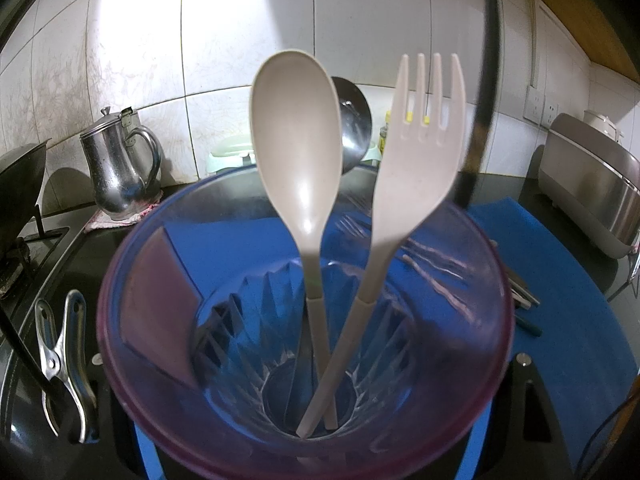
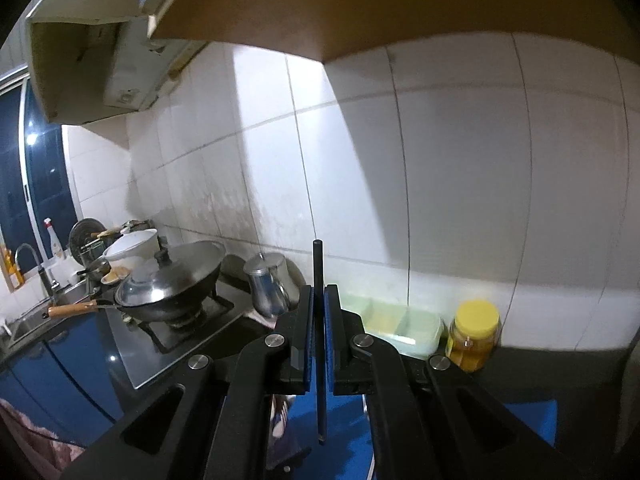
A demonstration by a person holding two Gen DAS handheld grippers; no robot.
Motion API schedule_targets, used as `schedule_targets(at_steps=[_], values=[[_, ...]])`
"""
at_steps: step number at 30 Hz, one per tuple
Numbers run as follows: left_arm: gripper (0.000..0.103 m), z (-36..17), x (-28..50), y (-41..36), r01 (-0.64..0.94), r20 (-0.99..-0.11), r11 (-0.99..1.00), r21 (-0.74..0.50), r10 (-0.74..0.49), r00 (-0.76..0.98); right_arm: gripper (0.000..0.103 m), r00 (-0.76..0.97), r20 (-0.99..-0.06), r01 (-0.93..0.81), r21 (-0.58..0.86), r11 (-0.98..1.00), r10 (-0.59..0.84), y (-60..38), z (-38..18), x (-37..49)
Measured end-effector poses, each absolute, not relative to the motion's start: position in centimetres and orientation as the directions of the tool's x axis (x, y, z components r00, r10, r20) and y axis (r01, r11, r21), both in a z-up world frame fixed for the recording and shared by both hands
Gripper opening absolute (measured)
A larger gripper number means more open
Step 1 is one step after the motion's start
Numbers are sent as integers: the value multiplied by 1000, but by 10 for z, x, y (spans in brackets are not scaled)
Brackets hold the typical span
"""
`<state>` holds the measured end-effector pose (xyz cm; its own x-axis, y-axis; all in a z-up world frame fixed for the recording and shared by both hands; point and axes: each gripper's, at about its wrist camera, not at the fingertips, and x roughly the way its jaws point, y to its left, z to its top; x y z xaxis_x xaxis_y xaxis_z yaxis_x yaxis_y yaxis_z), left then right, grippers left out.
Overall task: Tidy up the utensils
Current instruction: 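Carry the black-handled utensil with the right gripper and lower it into the cup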
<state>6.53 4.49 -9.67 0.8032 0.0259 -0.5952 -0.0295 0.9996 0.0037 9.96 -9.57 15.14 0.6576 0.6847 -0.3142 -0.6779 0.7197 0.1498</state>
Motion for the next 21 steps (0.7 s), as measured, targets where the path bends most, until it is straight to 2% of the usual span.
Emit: schedule_targets(at_steps=[11, 21], values=[[84, -97, 65, 45, -30, -595, 1000, 4, 26, 803, 6, 637, -210, -735, 125, 667, 741, -79, 185, 81], [84, -97, 66, 45, -30, -596, 1000, 4, 26, 803, 6, 582, -294, -759, 139, 637, 758, -55, 155, 86]])
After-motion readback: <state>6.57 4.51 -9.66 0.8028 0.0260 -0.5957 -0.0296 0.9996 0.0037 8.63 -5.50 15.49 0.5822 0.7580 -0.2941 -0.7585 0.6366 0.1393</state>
